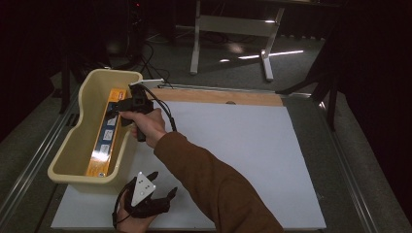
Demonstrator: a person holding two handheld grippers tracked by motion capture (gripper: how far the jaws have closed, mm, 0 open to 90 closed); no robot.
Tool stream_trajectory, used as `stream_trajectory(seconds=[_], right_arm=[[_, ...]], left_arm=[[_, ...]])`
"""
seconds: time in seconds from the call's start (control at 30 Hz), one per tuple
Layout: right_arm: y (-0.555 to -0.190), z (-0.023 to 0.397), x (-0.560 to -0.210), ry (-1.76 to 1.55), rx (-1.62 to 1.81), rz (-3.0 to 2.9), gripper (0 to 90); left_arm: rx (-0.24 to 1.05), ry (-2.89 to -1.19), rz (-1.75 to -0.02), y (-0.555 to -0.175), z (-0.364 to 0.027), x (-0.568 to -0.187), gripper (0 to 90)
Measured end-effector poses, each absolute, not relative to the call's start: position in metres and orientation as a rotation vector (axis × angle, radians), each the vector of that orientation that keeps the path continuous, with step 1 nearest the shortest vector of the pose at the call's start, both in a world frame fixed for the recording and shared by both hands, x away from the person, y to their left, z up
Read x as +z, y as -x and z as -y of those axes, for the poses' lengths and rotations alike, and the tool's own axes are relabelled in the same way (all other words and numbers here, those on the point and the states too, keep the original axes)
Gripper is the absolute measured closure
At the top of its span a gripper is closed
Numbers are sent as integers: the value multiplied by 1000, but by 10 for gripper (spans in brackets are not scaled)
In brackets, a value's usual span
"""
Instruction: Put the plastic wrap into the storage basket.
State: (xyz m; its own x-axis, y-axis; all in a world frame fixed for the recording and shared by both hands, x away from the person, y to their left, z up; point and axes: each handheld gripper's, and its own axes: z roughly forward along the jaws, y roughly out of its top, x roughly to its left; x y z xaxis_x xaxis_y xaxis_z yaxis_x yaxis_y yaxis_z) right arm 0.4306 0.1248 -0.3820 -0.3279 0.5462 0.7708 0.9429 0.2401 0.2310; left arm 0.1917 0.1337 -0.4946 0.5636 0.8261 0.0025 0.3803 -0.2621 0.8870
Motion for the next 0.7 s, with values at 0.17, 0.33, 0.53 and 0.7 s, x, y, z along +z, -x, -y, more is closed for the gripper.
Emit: stream_trajectory(seconds=[0.17, 0.33, 0.53, 0.7], right_arm=[[-423, -111, -376, 1298, -1004, 2079, 343], [-420, -95, -373, 1251, -1050, 2161, 342], [-418, -78, -376, 1236, -1087, 2174, 345], [-416, -50, -376, 1233, -1144, 2250, 343]], left_arm=[[612, -1862, -985, -190, -133, -495, 214], [620, -1863, -987, -189, -134, -494, 214], [632, -1865, -984, -190, -133, -493, 214], [640, -1868, -980, -189, -133, -493, 215]])
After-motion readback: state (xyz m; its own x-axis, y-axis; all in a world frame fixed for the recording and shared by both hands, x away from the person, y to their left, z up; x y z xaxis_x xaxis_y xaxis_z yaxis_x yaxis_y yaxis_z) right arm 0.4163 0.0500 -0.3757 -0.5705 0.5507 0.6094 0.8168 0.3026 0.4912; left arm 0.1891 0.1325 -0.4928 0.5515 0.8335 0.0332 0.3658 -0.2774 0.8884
